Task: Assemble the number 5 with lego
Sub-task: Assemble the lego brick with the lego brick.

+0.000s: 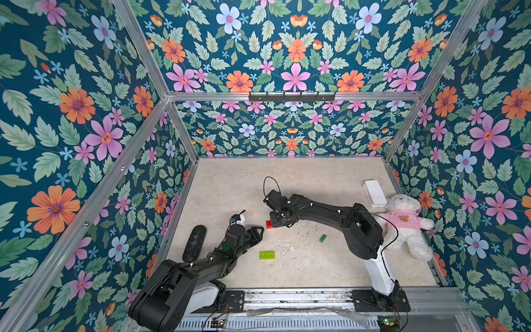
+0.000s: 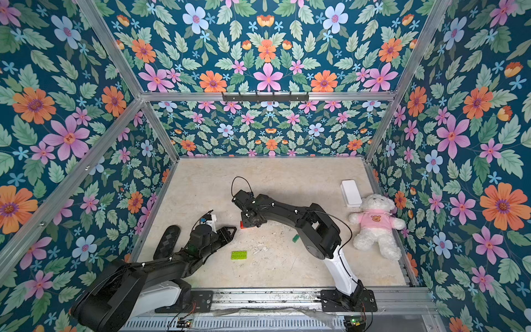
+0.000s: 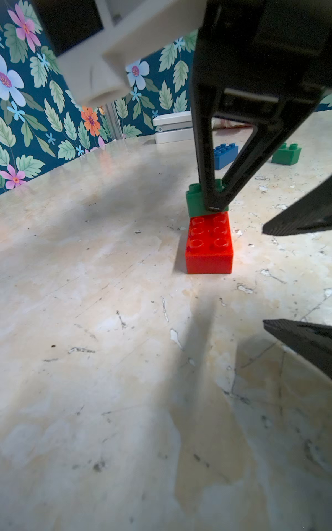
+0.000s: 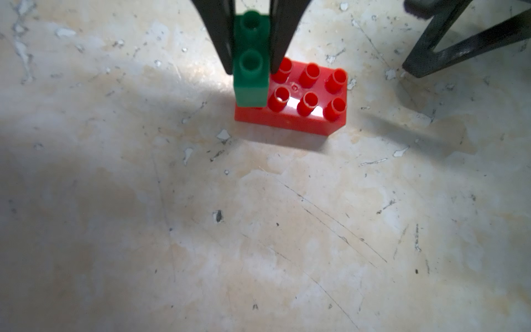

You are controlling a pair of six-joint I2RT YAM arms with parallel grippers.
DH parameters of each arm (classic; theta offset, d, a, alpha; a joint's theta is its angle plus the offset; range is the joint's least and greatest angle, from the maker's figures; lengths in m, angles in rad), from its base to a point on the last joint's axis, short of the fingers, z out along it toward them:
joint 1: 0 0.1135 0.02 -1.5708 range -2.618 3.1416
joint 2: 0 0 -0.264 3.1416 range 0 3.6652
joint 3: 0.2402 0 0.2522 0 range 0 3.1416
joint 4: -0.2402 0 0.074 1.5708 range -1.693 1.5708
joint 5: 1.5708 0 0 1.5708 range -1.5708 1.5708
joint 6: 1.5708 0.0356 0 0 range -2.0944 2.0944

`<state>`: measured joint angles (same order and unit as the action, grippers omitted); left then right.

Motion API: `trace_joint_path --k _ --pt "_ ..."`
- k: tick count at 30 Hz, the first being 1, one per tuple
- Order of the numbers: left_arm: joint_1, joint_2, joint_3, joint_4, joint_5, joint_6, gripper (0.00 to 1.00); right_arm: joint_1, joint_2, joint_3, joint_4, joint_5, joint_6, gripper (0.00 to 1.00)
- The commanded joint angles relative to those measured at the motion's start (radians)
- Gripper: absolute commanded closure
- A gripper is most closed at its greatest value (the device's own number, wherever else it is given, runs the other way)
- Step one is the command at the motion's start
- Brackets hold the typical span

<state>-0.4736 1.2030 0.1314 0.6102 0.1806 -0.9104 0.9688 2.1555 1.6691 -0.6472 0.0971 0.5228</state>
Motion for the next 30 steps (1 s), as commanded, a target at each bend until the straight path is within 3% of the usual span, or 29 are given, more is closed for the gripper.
trace_joint_path --k 1,30 --pt "0.002 0.005 -0.001 0.031 -0.008 0.001 0.49 0.008 0.031 -0.002 -0.103 0.012 -0.005 0.86" --pt "0.001 0.011 -0.013 0.050 -0.007 -0.008 0.50 0.025 -0.051 -0.076 -0.017 0.039 0.042 0.83"
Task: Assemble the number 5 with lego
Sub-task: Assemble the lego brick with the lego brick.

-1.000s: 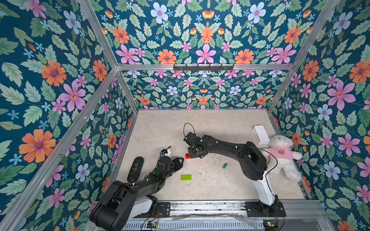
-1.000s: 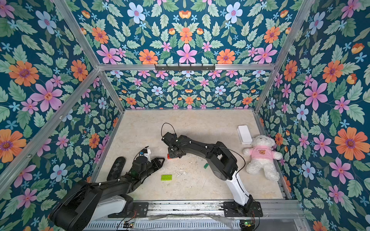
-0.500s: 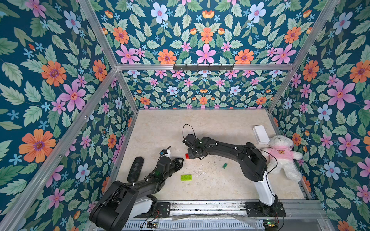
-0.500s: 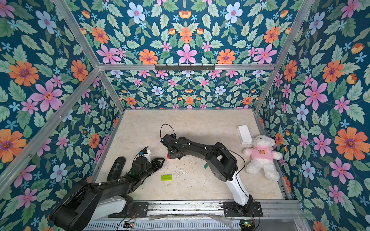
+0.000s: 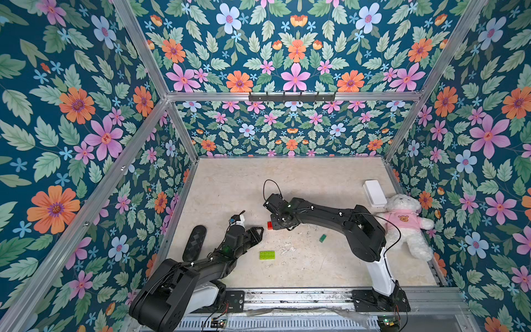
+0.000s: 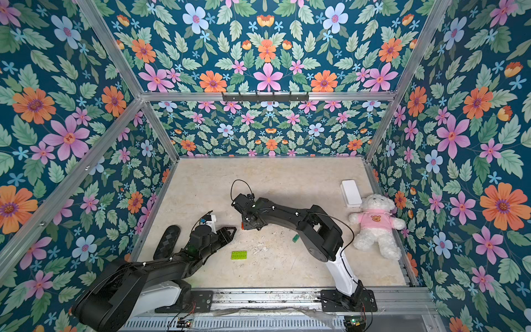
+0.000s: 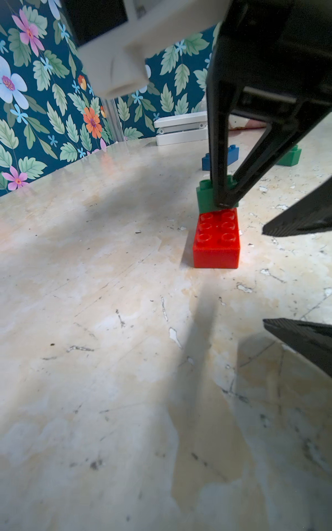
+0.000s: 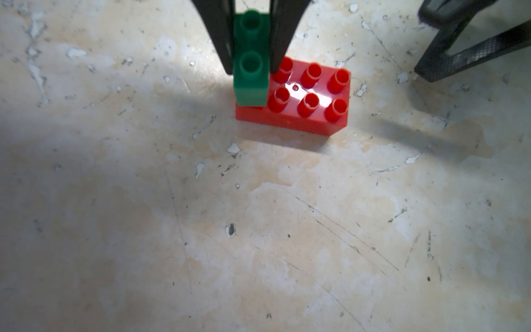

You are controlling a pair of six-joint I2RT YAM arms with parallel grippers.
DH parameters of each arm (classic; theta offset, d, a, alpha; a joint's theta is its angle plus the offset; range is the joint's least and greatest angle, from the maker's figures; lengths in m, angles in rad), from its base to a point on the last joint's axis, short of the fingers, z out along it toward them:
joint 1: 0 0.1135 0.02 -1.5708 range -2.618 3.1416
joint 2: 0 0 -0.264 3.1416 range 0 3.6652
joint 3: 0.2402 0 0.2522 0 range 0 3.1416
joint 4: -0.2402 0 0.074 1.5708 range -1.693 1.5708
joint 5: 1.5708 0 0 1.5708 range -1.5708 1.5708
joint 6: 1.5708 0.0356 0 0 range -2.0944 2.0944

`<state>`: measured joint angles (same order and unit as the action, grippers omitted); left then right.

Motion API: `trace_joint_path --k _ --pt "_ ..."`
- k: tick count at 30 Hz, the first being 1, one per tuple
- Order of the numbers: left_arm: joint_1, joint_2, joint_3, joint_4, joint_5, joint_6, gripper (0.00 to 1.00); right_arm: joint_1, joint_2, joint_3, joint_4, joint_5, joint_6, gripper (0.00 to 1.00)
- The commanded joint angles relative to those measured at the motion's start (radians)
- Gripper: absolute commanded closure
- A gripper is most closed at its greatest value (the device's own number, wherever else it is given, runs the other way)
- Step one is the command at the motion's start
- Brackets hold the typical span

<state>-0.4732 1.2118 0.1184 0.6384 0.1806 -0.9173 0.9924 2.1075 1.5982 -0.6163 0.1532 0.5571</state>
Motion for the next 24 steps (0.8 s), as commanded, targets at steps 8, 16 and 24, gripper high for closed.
trace_joint_path --k 8,16,24 --pt "0.001 0.011 -0.005 0.034 -0.006 -0.005 0.50 0.006 -0.003 -0.031 -0.022 -0.021 0.022 0.83" --pt "0.001 0.022 -0.005 0.043 -0.003 -0.005 0.50 0.020 0.008 -0.024 -0.025 0.009 0.034 0.79" --pt "0.001 0.037 -0.003 0.050 0.002 -0.008 0.51 0.020 -0.011 -0.027 -0.020 0.022 0.038 0.73"
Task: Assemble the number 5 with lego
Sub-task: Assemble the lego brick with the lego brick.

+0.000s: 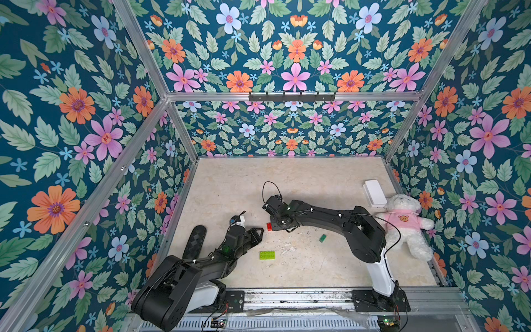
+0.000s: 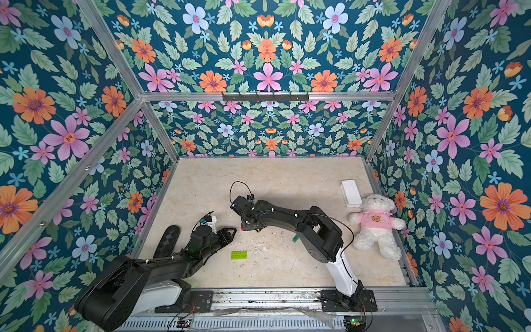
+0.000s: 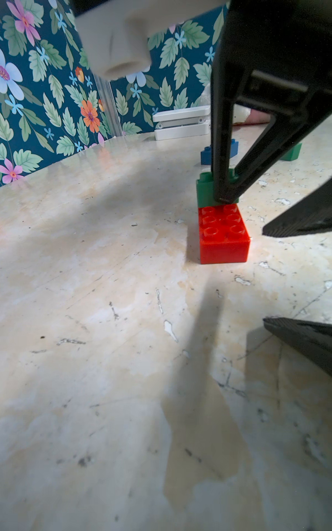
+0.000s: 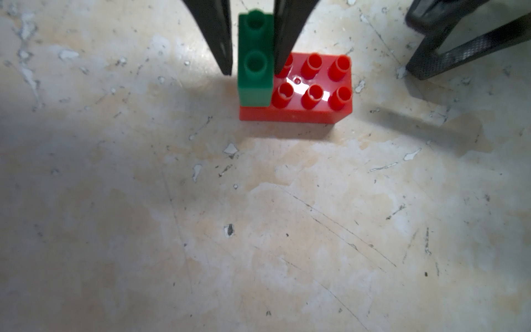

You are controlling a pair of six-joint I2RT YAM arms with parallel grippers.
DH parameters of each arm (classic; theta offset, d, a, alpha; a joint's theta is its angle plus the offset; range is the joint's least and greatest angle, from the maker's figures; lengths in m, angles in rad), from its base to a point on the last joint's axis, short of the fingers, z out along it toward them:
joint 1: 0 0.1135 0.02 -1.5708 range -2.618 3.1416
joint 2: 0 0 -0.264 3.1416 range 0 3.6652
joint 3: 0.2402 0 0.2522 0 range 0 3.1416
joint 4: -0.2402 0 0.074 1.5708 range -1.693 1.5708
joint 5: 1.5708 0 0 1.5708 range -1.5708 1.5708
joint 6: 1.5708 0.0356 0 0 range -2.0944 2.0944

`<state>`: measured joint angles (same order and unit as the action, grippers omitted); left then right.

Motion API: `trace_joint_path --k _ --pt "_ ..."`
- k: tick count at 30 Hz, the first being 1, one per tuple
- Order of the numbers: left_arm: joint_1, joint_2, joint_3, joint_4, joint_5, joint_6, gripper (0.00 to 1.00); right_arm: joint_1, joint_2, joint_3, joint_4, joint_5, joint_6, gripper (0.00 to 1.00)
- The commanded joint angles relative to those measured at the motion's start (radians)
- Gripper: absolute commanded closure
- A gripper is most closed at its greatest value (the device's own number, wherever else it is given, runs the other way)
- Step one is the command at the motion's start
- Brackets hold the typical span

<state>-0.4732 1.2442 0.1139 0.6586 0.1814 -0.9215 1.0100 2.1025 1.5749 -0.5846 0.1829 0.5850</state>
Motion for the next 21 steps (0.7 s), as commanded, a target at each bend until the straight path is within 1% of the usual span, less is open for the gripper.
trace_joint_path --k 1,9,16,19,21 --pt "0.001 0.006 0.001 0.033 0.001 -0.005 0.51 0.002 -0.006 -0.002 -0.056 -0.007 0.009 0.72" --pt "0.001 0.008 -0.002 0.038 0.002 -0.007 0.51 0.002 -0.022 -0.003 -0.051 0.002 -0.003 0.72" --pt "0.001 0.006 -0.003 0.036 0.000 -0.006 0.52 0.002 -0.004 0.019 -0.067 0.002 -0.015 0.76" --pt "0.001 0.005 -0.003 0.036 -0.002 -0.005 0.52 0.002 0.011 0.035 -0.085 0.004 -0.020 0.75" --pt "0.001 0.004 -0.003 0.036 0.000 -0.005 0.52 0.002 0.006 0.038 -0.086 0.006 -0.021 0.73"
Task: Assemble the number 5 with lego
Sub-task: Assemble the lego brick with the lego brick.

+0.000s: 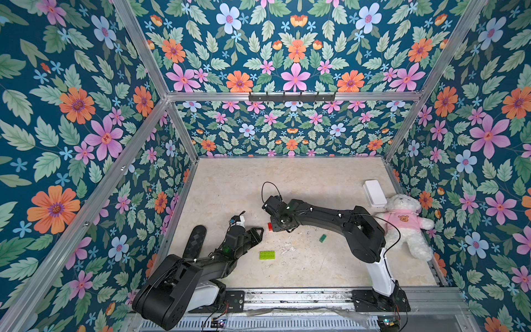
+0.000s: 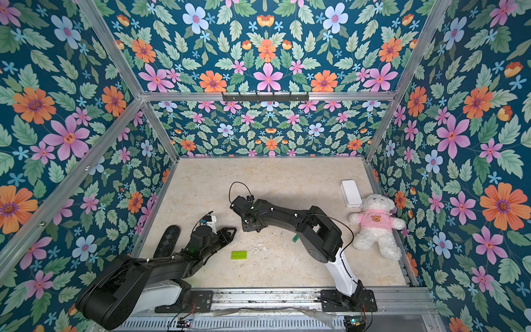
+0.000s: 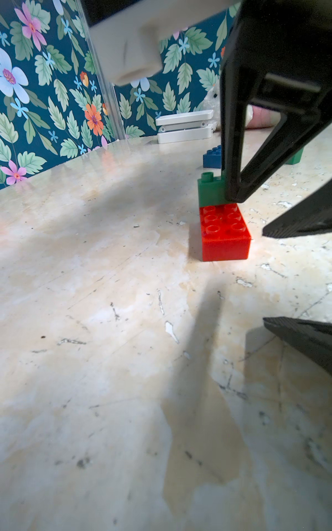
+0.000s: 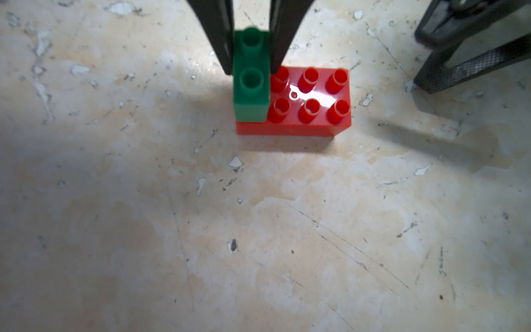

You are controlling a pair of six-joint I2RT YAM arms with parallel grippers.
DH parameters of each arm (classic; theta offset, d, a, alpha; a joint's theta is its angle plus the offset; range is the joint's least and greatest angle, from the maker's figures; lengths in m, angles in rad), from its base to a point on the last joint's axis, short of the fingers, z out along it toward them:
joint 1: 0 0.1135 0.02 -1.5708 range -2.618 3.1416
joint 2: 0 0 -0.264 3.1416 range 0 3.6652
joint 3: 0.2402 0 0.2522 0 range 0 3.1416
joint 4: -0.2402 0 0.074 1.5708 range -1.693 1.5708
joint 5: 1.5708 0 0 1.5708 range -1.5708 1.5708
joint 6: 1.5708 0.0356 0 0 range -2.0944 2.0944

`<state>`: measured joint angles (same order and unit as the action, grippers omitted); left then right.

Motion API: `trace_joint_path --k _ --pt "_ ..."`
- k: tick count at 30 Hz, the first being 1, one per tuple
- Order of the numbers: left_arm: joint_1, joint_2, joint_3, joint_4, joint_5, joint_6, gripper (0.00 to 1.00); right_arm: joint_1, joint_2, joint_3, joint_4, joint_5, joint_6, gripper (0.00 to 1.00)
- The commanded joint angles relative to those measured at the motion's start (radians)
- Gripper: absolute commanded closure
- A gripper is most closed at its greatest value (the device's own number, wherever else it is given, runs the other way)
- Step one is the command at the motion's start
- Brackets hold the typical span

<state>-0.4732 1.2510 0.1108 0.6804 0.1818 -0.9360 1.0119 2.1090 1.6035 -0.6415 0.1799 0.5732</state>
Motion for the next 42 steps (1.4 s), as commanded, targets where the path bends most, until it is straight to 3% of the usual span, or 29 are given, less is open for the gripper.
trace_joint_path --k 1,12,19,24,42 --pt "0.001 -0.001 0.001 0.015 -0.001 0.009 0.51 0.001 -0.007 0.010 -0.026 0.012 -0.009 0.71" --pt "0.001 0.002 0.004 0.015 0.001 0.008 0.52 0.001 -0.055 0.021 -0.046 0.039 -0.012 0.68" --pt "0.002 0.002 0.002 0.018 0.001 0.006 0.52 0.001 -0.031 0.033 -0.039 0.036 -0.019 0.85" --pt "0.001 0.002 -0.005 0.021 0.002 0.005 0.52 0.001 -0.020 0.045 -0.037 0.036 -0.024 0.90" --pt "0.001 0.002 -0.008 0.027 0.001 0.000 0.52 -0.001 -0.017 -0.001 -0.012 0.012 -0.018 0.93"
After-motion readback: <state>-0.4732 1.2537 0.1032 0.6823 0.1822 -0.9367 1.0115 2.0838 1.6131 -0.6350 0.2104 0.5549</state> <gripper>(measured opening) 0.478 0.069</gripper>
